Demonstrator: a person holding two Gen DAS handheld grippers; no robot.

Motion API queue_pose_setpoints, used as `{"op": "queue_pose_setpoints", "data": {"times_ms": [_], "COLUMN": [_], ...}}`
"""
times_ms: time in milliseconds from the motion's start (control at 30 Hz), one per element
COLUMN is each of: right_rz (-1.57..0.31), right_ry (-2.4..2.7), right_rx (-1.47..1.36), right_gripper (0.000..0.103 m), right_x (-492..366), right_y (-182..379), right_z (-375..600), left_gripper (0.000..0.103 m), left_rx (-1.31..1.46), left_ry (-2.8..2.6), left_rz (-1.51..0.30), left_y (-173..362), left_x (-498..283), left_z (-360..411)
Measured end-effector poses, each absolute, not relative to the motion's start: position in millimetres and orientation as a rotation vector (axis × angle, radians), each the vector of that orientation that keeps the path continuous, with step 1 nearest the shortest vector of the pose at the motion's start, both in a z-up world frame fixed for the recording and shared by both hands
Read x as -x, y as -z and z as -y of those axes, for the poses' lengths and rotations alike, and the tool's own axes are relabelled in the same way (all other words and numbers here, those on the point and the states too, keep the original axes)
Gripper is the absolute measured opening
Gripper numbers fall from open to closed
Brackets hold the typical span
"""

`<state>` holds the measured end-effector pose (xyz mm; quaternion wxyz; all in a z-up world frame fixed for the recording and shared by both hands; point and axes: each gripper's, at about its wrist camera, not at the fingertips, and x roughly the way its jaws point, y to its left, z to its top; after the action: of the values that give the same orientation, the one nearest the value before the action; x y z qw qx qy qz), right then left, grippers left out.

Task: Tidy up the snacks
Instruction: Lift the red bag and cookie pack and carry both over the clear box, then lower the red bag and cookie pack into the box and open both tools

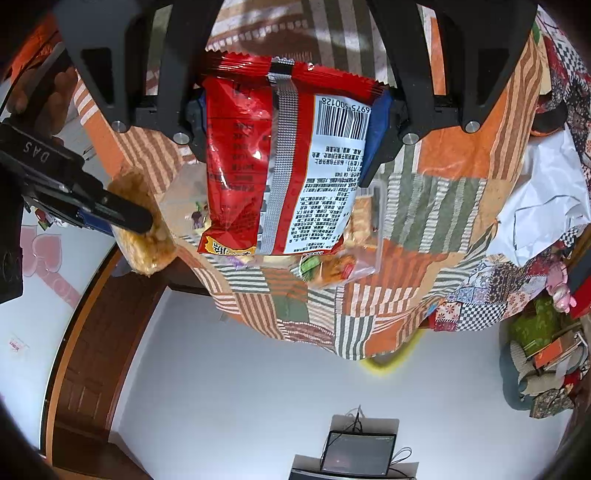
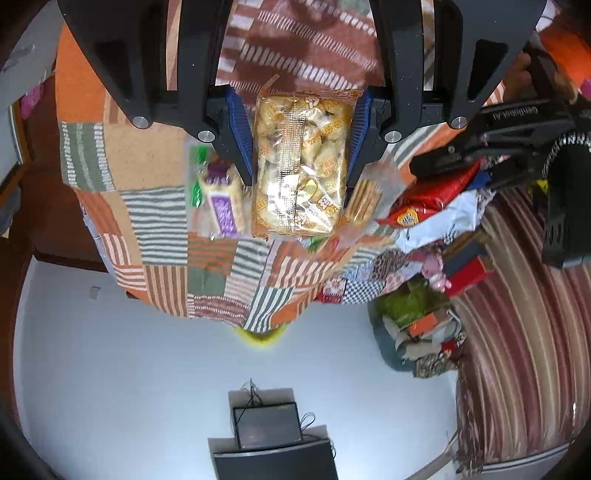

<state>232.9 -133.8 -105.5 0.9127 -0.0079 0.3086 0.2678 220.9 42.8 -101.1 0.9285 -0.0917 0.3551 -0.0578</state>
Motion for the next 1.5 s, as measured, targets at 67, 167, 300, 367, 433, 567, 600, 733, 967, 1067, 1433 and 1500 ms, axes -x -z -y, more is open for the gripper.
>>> {"op": "queue_pose_setpoints", "data": {"times_ms": [67, 167, 300, 367, 433, 567, 600, 733, 967, 1067, 1433, 1500], "right_rz": [-0.628, -0.621, -0.628, -0.632, -0.638, -0.657, -0.662, -0.676, -0.699, -0.713, -0.771, -0.777], "right_ry": [-0.550, -0.545, -0.535, -0.530, -0.531, -0.532, -0.530, -0.528, -0.509, -0.503, -0.533, -0.538], "right_rx": [0.005, -0.004, 0.001, 0.011, 0.013, 0.009, 0.010, 0.009, 0.025, 0.026, -0.019, -0.021], "right_gripper": [0.043, 0.043, 0.043, 0.043, 0.043, 0.043, 0.043, 0.043, 0.043, 0.043, 0.044, 0.044], "right_x": [-236.7, -241.5, -250.3, -254.8, -258.6, -270.3, -273.1, -282.9, -299.0, -304.7, -316.1, -314.4], "right_y": [104.1, 104.6, 110.0, 114.0, 117.7, 125.1, 127.1, 132.9, 142.1, 146.6, 156.9, 156.3], "right_z": [133.6, 134.5, 131.0, 127.8, 125.8, 122.6, 121.1, 117.1, 112.6, 112.9, 116.8, 117.0], "left_gripper": [0.064, 0.064, 0.064, 0.064, 0.064, 0.064, 0.064, 0.064, 0.064, 0.064, 0.065, 0.066], "left_rx": [0.183, 0.196, 0.204, 0.202, 0.203, 0.195, 0.195, 0.199, 0.184, 0.203, 0.204, 0.214], "left_ry": [0.117, 0.122, 0.115, 0.107, 0.102, 0.096, 0.098, 0.091, 0.064, 0.061, 0.049, 0.059], "left_rz": [-0.722, -0.727, -0.732, -0.741, -0.749, -0.762, -0.762, -0.762, -0.756, -0.762, -0.756, -0.762], "left_y": [99.7, 100.4, 105.0, 109.4, 114.2, 123.3, 124.2, 128.5, 137.2, 143.1, 152.8, 153.2], "left_x": [-225.9, -237.2, -249.8, -258.1, -265.1, -278.0, -280.3, -290.9, -309.0, -315.6, -321.9, -320.2], "left_z": [-40.5, -40.1, -39.2, -38.7, -39.0, -37.6, -37.3, -36.3, -32.2, -33.4, -33.4, -35.1]}}
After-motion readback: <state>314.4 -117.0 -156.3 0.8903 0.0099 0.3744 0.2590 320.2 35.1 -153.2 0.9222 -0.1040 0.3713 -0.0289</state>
